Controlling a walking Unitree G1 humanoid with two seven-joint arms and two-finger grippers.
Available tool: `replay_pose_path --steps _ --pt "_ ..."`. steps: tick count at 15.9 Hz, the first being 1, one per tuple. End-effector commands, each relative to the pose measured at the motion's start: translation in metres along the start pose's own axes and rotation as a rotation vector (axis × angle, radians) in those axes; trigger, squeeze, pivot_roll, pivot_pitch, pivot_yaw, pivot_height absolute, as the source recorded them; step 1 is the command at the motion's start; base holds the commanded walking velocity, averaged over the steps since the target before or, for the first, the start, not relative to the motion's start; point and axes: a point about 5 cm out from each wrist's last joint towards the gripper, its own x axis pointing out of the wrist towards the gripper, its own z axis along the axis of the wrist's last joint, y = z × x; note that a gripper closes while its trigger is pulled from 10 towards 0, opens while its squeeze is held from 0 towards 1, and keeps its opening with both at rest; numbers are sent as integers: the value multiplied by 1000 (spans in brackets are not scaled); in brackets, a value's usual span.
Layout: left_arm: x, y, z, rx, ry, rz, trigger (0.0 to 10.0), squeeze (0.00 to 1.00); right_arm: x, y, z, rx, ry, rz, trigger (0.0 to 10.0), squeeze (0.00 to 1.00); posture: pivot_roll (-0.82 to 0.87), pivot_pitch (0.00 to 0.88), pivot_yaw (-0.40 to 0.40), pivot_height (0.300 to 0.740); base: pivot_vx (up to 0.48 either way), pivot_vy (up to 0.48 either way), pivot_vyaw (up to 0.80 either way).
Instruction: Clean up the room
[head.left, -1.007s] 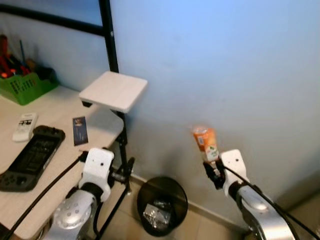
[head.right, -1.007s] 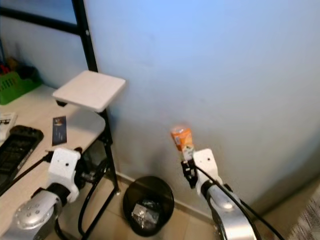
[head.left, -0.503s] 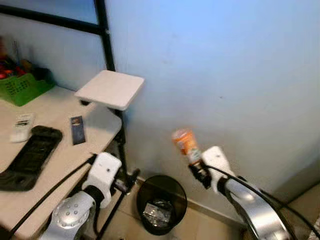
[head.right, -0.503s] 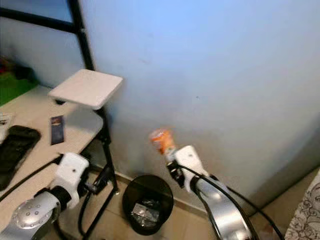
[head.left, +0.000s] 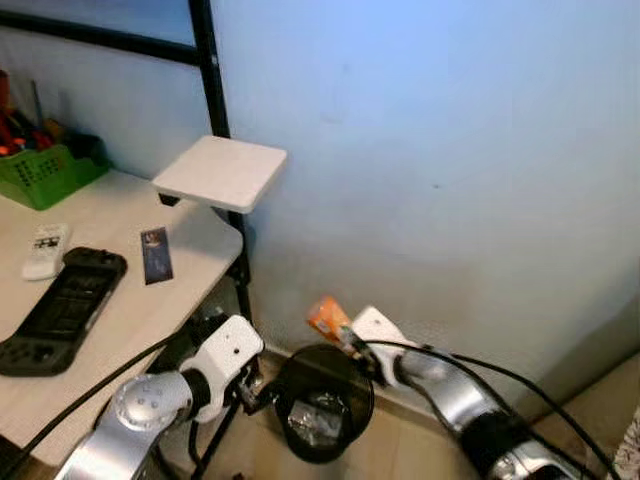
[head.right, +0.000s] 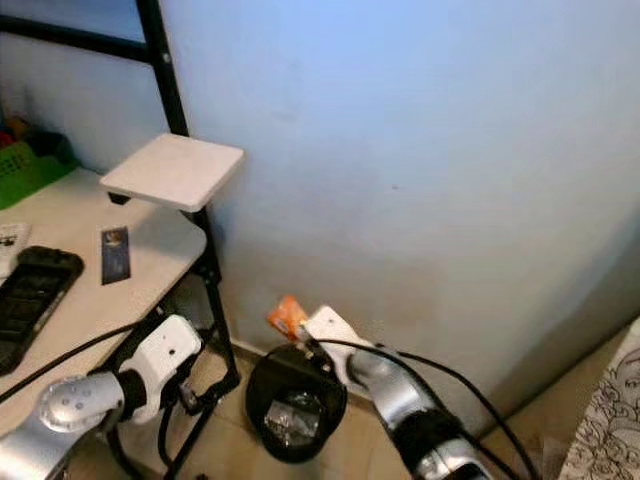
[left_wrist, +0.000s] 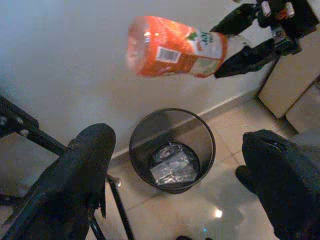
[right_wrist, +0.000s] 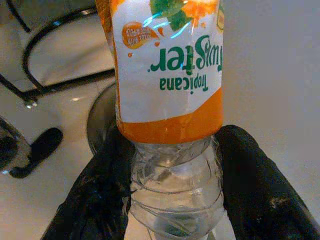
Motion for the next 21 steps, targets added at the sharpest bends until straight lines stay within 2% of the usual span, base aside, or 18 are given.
replay_pose_path --steps 1,15,16,21 --pt "0 0 -1 0 12 -10 10000 0 -1 -4 -2 -3 4 -13 10000 0 59 0 -15 740 0 0 0" --pt "0 0 -1 0 12 -10 10000 0 -1 -4 -2 -3 4 -13 10000 0 59 0 -15 740 0 0 0" --pt "0 1 -4 4 49 -54 10000 0 18 8 12 61 7 16 10000 1000 59 0 -17 740 0 0 0" --pt "0 1 -5 3 57 -62 10000 0 22 17 18 95 -1 42 10000 1000 61 0 -19 740 0 0 0"
